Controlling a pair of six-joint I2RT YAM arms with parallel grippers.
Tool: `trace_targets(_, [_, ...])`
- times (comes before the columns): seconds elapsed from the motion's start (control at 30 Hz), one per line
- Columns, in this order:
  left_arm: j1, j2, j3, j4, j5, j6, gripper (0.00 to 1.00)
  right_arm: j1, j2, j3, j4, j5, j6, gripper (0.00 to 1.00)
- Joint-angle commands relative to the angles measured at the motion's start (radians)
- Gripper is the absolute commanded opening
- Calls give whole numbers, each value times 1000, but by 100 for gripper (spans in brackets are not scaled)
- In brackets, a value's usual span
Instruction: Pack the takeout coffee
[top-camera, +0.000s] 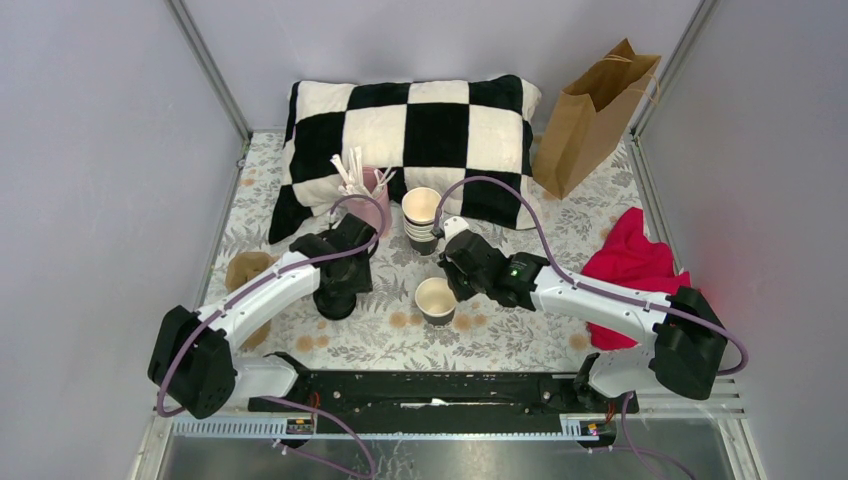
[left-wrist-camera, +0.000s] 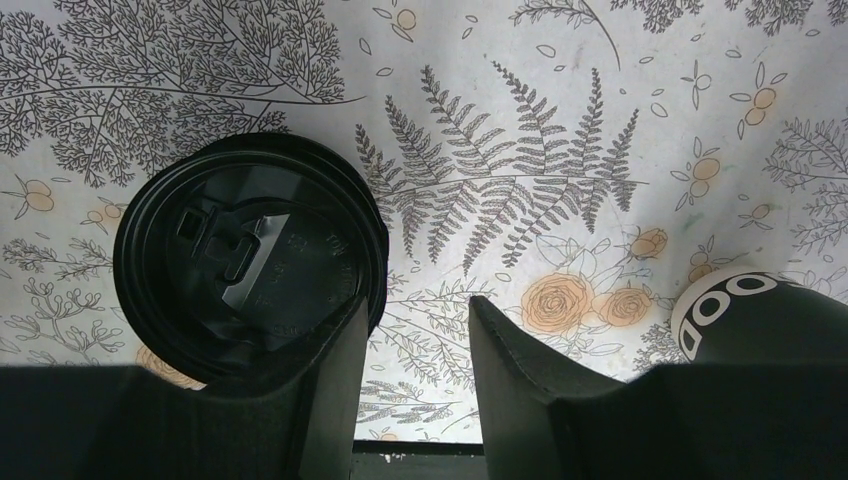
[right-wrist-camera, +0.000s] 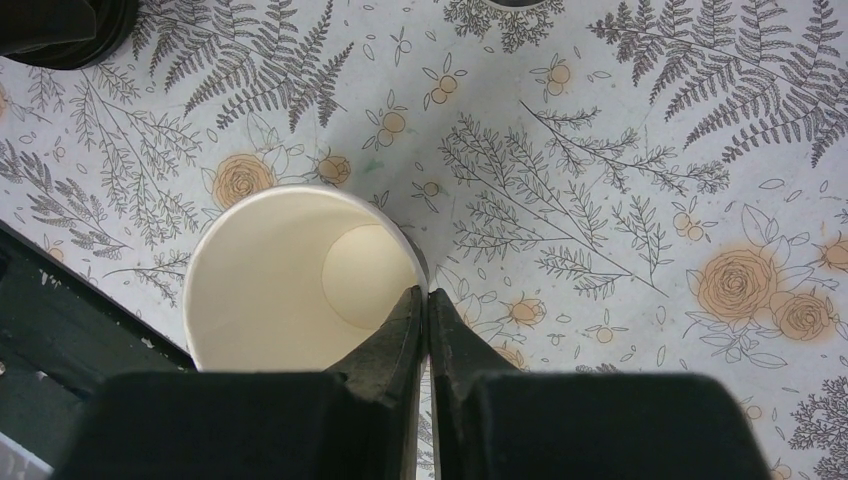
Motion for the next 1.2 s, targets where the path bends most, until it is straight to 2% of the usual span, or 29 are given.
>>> trace_targets(0.0, [-3,-12,11,25,-27,7,44,1,-32,-1,40,34,-11,9])
trace_targets(0.23, [-3,21,12,24,-45,6,32,1,-28,-1,43,28,-6,9])
trace_targets(0.5, [-4,67,19,23,-83,12,30,1,-32,3,35,28,-4,9])
trace_targets(1.17, [-11,52,28,7,-115,4,2,1,-11,6,31,23,0,11])
